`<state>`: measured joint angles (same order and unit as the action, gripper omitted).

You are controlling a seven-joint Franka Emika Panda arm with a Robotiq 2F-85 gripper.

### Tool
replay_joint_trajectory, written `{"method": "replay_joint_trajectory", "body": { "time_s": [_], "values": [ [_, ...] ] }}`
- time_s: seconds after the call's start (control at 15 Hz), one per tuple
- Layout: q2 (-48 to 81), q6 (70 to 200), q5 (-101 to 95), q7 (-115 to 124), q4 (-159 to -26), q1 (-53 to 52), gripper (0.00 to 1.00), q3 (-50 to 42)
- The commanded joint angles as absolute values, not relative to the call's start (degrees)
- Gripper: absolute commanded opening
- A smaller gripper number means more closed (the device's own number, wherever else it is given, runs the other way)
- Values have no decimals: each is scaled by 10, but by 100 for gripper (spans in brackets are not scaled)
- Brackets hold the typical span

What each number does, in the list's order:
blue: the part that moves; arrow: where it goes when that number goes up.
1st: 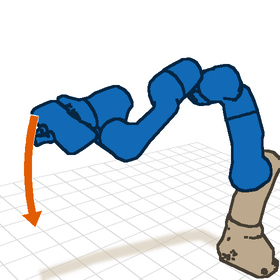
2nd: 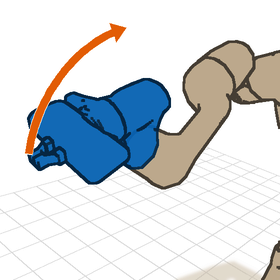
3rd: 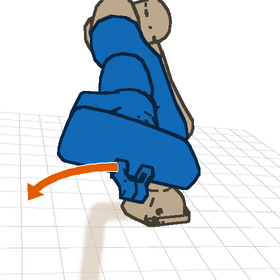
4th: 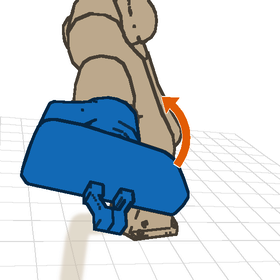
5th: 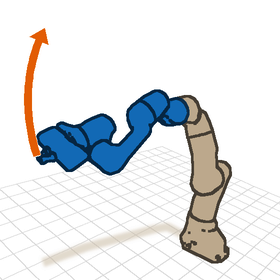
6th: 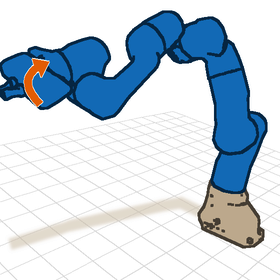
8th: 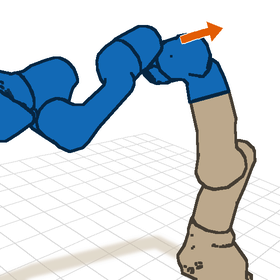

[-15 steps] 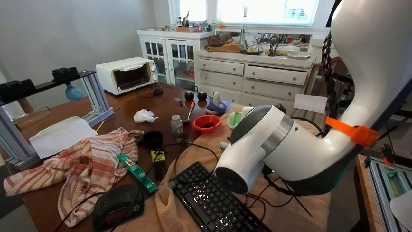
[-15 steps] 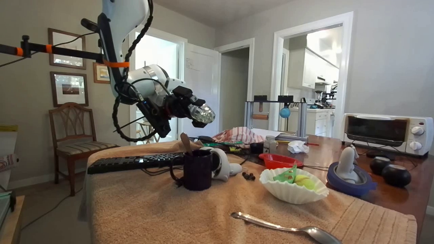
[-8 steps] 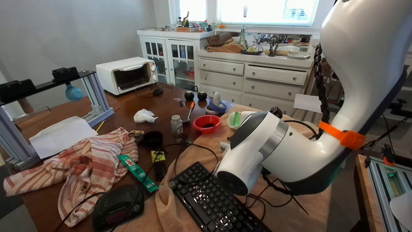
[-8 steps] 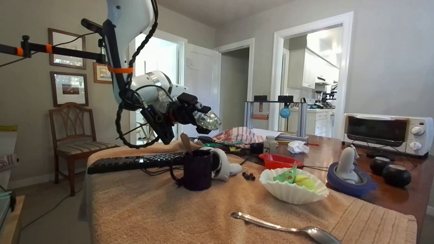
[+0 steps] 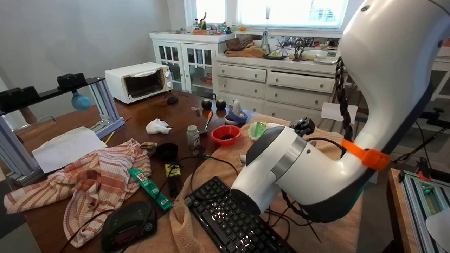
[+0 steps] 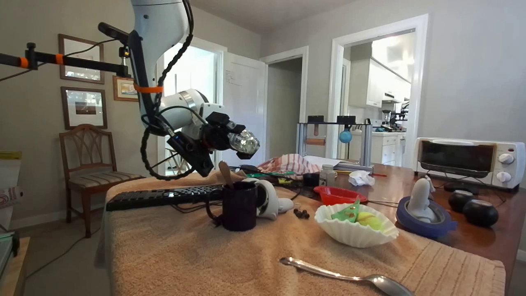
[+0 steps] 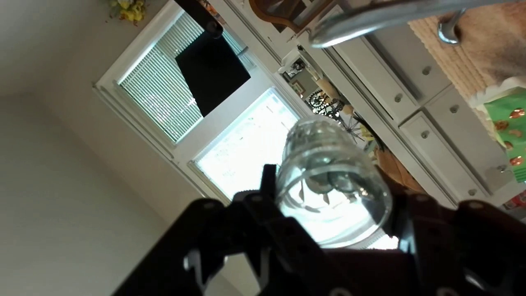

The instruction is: Pour the contents of the glass cup into the black mug

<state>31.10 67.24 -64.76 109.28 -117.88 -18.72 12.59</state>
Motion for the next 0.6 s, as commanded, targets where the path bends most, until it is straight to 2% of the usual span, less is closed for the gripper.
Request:
{"method": "replay_joint_trajectory", "body": {
  "time_s": [0.0,0.2,0.27,0.4,0.47,0.53],
  "values": [
    [318,678,-655,1125,-1174,-192,30,128],
    [310,701,-671,1123,-1184,-186,30,134],
    [314,680,-658,1109,-1175,-187,55,132],
    [314,686,-662,1110,-1175,-188,55,132],
    [315,686,-666,1118,-1175,-189,30,131],
    [318,681,-668,1122,-1174,-190,30,128]
  ]
}}
